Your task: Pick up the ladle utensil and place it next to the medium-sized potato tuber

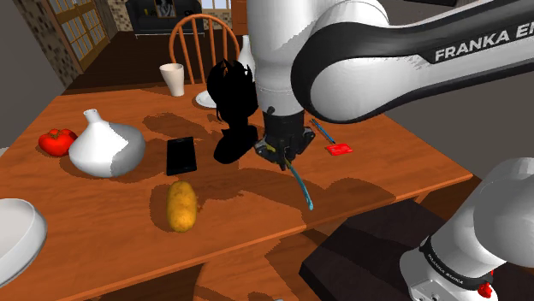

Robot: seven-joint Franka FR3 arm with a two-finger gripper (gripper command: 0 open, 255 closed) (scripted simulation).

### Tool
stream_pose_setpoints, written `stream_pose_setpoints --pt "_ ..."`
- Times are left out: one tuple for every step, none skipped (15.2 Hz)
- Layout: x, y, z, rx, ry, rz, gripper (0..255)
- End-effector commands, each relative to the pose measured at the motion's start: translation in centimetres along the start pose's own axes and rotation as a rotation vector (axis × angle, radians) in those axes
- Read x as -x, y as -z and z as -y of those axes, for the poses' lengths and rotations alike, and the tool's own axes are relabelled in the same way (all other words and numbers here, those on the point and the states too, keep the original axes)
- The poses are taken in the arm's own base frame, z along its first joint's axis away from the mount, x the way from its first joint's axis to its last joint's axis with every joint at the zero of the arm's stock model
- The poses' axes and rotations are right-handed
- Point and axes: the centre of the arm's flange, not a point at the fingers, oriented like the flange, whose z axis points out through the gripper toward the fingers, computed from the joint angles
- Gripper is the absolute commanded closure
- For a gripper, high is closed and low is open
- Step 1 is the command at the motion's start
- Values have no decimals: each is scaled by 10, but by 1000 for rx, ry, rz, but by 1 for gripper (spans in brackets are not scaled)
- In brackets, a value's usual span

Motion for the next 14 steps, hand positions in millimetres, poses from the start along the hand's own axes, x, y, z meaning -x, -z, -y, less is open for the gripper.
stream_pose_setpoints --pt "3 -7 5 0 -1 0 255" --pt "3 -13 6 0 -1 0 255" --pt "4 -18 7 0 -1 0 255" --pt "4 -23 8 0 -1 0 255" --pt "4 -28 9 0 -1 0 255" --pt "5 -33 9 0 -1 0 255" --pt "5 -39 10 0 -1 0 255" --pt "6 -44 11 0 -1 0 255" --pt "6 -49 12 0 -1 0 255" --pt "7 -54 13 0 -1 0 255" --pt "7 -59 14 0 -1 0 255" --pt "7 -65 14 0 -1 0 255" --pt "8 -70 15 0 -1 0 255" --pt "8 -75 16 0 -1 0 255"
